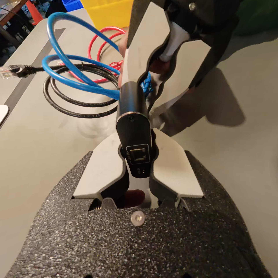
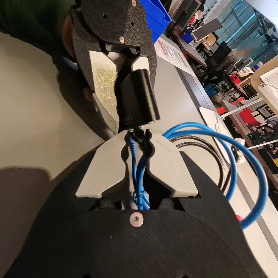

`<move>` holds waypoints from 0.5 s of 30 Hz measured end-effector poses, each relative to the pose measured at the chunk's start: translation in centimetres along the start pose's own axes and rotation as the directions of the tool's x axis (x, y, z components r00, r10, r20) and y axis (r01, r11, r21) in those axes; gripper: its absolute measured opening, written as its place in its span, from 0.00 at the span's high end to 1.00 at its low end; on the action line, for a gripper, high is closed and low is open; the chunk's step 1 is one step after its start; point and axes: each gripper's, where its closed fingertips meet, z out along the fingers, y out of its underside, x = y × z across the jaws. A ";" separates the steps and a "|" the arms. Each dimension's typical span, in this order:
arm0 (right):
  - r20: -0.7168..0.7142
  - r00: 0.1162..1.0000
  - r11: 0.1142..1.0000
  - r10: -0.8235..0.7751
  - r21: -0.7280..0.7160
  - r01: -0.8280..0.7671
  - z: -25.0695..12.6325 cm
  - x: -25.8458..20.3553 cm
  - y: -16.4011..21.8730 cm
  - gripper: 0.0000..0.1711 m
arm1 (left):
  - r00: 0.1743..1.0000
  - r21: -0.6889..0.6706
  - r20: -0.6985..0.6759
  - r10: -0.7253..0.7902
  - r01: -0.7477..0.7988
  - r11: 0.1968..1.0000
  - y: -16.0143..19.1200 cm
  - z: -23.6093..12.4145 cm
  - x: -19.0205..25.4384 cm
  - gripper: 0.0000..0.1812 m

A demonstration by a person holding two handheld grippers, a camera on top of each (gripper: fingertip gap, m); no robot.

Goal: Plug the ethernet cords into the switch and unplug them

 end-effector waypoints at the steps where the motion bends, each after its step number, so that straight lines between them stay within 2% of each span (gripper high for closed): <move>1: 0.006 1.000 1.000 0.011 -0.004 -0.011 0.0 0.0 0.0 0.88 | 1.000 0.002 -0.005 0.012 -0.012 1.000 0.0 0.0 0.1 0.84; 6: 0.050 0.998 0.999 0.039 -0.029 -0.038 -0.3 -0.2 0.4 0.82 | 0.996 0.025 -0.049 0.075 -0.074 0.997 -0.1 -0.2 0.8 0.84; 15: 0.125 0.991 0.999 0.040 -0.019 -0.038 -0.6 -1.3 0.2 0.86 | 0.986 0.033 -0.047 0.161 -0.160 0.987 0.0 -0.1 1.2 0.84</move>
